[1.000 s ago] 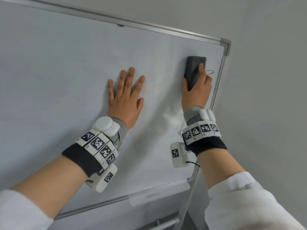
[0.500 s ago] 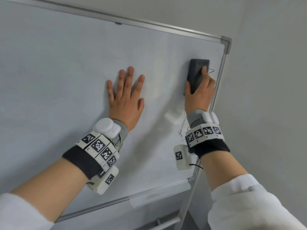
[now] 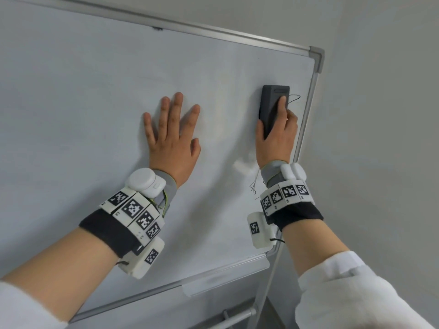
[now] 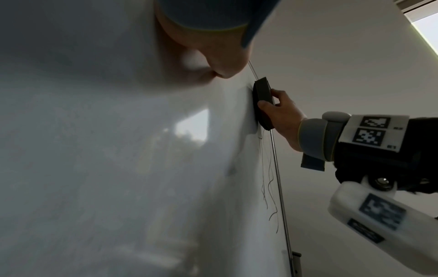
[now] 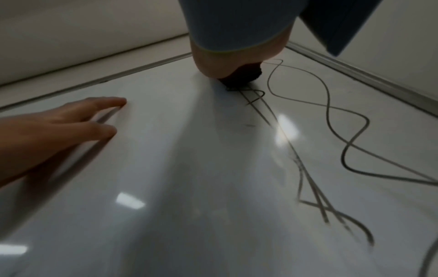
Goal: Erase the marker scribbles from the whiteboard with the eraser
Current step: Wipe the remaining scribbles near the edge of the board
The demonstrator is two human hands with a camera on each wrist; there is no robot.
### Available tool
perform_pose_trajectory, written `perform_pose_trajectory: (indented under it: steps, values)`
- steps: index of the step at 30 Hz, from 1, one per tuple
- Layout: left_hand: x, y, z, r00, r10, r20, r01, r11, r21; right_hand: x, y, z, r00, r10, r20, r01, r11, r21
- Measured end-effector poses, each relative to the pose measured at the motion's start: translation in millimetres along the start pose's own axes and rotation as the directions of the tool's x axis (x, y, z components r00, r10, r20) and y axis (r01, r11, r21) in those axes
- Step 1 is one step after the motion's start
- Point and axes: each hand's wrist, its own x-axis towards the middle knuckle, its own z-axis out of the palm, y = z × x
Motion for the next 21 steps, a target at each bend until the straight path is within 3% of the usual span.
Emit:
perform_pose_trajectory:
  steps: [6, 10, 12, 17, 21]
  values:
    - [0, -2, -1, 1.0, -0.011, 0.0, 0.011, 1.0, 0.0, 17, 22, -3, 0.964, 0.259, -0.061, -0.261, 0.964, -0.047]
    - [1, -1, -1, 1.0, -0.012, 0.011, 0.012, 1.0, 0.009, 19, 21, -1, 0.944, 0.323, -0.058, -0.328, 0.941, -0.088]
    - [1, -1, 0, 1.0, -0.018, 0.006, 0.018, 1.0, 0.018, 19, 17, -1, 0.948, 0.313, -0.057, -0.317, 0.946, -0.073]
    - [0, 0, 2, 1.0, -0.016, -0.013, 0.017, 0.999, 0.032, 24, 11, -4, 0.996, 0.091, -0.019, -0.092, 0.995, -0.046]
    - [0, 3, 3, 1.0, -0.008, -0.027, 0.009, 1.0, 0.022, 36, 19, -7, 0.988, 0.137, -0.067, -0.143, 0.986, -0.086]
